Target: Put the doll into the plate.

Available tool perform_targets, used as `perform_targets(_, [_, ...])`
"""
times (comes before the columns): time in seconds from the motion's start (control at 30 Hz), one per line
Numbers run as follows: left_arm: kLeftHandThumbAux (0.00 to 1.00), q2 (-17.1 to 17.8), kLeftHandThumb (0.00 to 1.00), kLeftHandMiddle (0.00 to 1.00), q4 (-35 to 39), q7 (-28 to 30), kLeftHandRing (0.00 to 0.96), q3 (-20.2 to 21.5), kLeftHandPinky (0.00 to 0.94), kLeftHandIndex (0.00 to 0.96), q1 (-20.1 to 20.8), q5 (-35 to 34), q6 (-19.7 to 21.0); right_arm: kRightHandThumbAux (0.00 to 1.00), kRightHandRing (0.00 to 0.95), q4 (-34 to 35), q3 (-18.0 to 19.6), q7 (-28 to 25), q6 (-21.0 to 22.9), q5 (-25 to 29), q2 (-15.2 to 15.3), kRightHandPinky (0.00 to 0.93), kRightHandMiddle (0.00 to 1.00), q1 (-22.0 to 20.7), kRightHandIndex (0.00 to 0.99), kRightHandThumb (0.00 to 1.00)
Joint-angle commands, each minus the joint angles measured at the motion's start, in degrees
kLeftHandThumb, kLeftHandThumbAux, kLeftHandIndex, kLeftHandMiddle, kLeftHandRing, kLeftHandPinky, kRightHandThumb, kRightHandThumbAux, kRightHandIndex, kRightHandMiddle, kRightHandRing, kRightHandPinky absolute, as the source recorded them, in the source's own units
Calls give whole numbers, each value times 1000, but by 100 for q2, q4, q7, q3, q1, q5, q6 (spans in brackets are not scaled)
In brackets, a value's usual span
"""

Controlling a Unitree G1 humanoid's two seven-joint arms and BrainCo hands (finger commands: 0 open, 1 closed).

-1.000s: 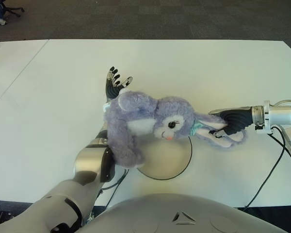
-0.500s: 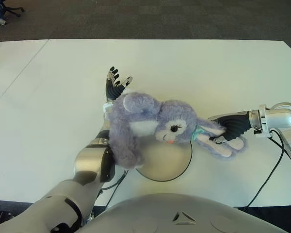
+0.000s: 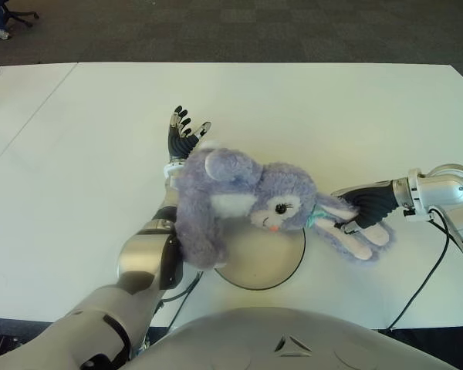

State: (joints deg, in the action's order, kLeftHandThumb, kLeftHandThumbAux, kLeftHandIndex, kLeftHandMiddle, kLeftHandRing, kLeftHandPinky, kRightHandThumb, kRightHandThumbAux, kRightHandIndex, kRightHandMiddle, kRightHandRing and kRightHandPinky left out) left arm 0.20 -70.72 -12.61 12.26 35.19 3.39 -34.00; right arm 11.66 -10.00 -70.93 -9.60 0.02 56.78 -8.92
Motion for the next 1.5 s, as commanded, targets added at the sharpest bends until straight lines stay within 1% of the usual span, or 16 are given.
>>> perform_targets(0.03, [739,-194,29,127,-587,-89,140,-21,158,58,-794,14,589,721,846,33,-128,-65,67,-103,71,846,857,50,438,697])
perform_targets(0.23, [741,-199,33,127,-587,-119,141,-60,157,59,-785,52,607,722,839,-76,-242,-158,14,-144,78,829,846,20,439,698])
perform_targets(0.27, [747,-199,44,127,-586,-115,144,-64,175,60,-785,53,610,723,832,-98,-265,-184,12,-145,80,818,837,-1,439,696])
perform_targets(0.33, [753,-203,50,125,-587,-96,140,-59,163,57,-781,40,615,725,825,-188,-325,-224,-25,-173,59,810,826,-63,438,694])
perform_targets(0.57, [762,-212,57,120,-584,-55,135,-23,155,52,-780,-3,588,734,793,-552,-454,-197,-356,-317,-20,771,773,-215,422,674])
perform_targets(0.67, [760,-211,55,118,-587,-40,133,-18,153,50,-782,-5,586,736,779,-771,-533,-122,-540,-521,-36,756,749,-299,415,670])
perform_targets(0.77, [751,-208,44,127,-588,-37,145,-20,173,53,-786,-1,582,739,772,-897,-580,-46,-689,-660,-45,776,723,-347,409,667])
perform_targets(0.97, [754,-214,39,131,-587,-59,152,-25,181,53,-781,6,572,742,770,-1112,-621,0,-933,-686,-94,785,706,-419,404,666])
perform_targets(1.27, [763,-220,53,106,-583,-34,121,-27,132,41,-773,-2,618,743,776,-1397,-693,-62,-1150,-661,-153,800,697,-542,397,663])
perform_targets(1.3, [764,-220,53,108,-583,-35,125,-26,148,41,-772,-3,617,742,708,-1407,-700,-65,-1166,-658,-152,704,651,-549,396,662])
perform_targets(1.33, [764,-219,53,109,-583,-37,126,-25,151,41,-772,-3,615,742,696,-1421,-707,-72,-1187,-653,-151,687,643,-557,395,662])
perform_targets(1.37, [765,-219,53,109,-583,-37,126,-25,157,40,-772,-3,615,742,656,-1432,-712,-76,-1202,-650,-150,635,616,-564,395,661])
perform_targets(1.4, [765,-219,53,109,-583,-41,126,-26,158,40,-773,-2,612,742,646,-1446,-720,-80,-1225,-657,-149,622,610,-574,395,661])
perform_targets(1.43, [765,-219,53,110,-583,-43,128,-27,159,40,-773,0,610,741,536,-1458,-726,-83,-1244,-662,-148,540,480,-582,395,661])
perform_targets(1.47, [766,-220,53,111,-583,-43,129,-25,160,41,-775,-2,605,740,450,-1473,-742,-97,-1276,-679,-142,476,380,-601,395,660])
perform_targets(1.5, [767,-220,54,116,-583,-42,135,-23,168,43,-775,-4,601,708,279,-1485,-753,-106,-1300,-691,-138,304,239,-615,116,256])
